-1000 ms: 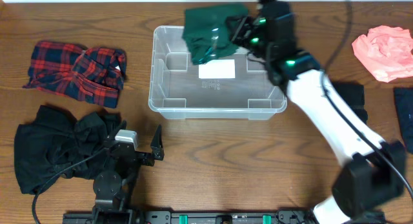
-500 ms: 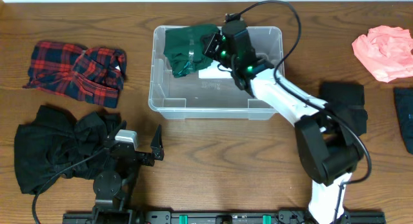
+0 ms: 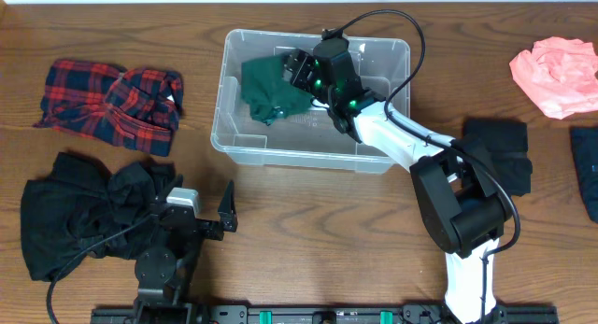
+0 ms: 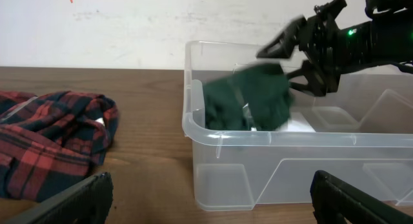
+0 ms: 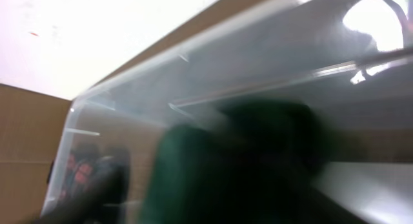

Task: Pack container
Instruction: 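Carry the green cloth left and lower it into the container, then open the right gripper and move it to the pink shirt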

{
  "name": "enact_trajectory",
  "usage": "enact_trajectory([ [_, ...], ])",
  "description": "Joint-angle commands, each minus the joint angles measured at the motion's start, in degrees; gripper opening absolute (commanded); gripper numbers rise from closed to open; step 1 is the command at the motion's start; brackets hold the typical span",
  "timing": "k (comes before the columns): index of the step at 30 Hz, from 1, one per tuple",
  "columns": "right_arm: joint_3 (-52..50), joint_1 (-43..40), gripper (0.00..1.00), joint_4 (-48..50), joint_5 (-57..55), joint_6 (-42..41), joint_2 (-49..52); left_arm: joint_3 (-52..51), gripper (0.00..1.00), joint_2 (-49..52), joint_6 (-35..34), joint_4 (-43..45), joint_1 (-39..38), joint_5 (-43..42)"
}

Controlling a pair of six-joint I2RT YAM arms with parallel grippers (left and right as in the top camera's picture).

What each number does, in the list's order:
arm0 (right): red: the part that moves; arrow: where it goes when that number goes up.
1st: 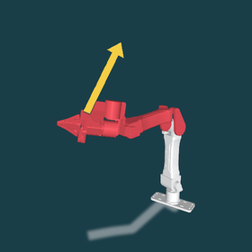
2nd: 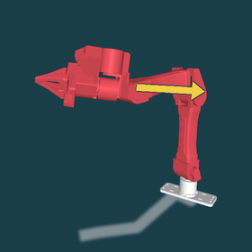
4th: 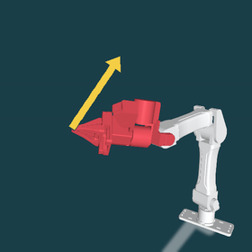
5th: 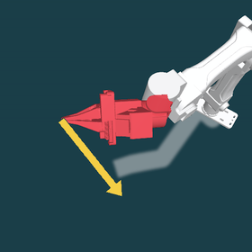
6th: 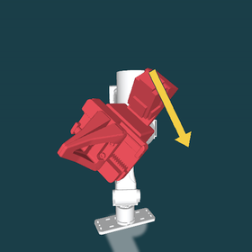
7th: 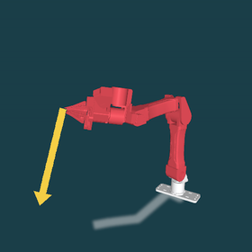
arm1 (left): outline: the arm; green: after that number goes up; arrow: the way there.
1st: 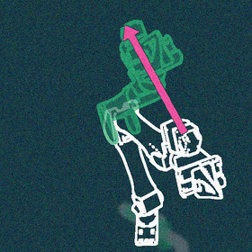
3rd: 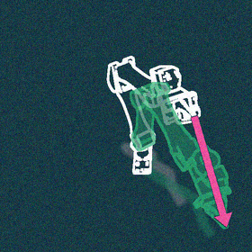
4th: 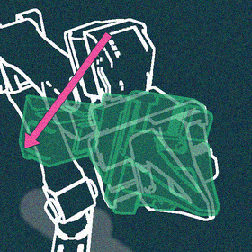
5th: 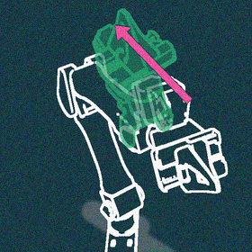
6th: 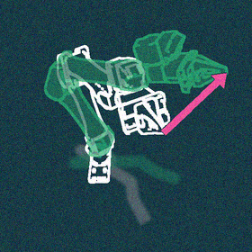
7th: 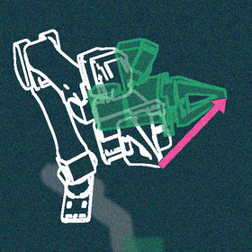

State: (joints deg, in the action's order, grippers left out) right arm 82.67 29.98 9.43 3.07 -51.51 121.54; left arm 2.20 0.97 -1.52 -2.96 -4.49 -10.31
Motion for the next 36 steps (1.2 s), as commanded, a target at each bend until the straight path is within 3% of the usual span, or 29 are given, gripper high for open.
enact_trajectory([
  [1,0.61,0.42,0.98,0.17,0.76,2.97,0.28,-1.6,0.98,0.04,-0.26,-0.79,0.31,-0.2],
  [10,0.66,-0.07,0.99,-4.28,7.1,10.99,-6.78,-1.6,0.98,0.04,-0.26,-0.79,0.31,-0.2],
  [16,0.7,-0.79,0.99,-21.4,5.57,23.34,-18.73,-1.6,0.98,0.04,-0.26,-0.79,0.31,-0.17],
  [21,0.7,-3.67,0.99,-37.33,1.25,27.52,-26.8,-1.6,0.98,0.04,-0.26,-0.79,0.31,-0.17],
  [27,0.7,-16.94,0.99,-45.64,2.64,28.02,-32.79,-1.6,0.98,0.04,-0.26,-0.79,0.31,-0.2],
  [36,0.68,-42.34,0.99,-44.89,4.44,31.67,-29.38,-1.6,0.98,0.04,-0.26,-0.79,0.31,-0.2],
])
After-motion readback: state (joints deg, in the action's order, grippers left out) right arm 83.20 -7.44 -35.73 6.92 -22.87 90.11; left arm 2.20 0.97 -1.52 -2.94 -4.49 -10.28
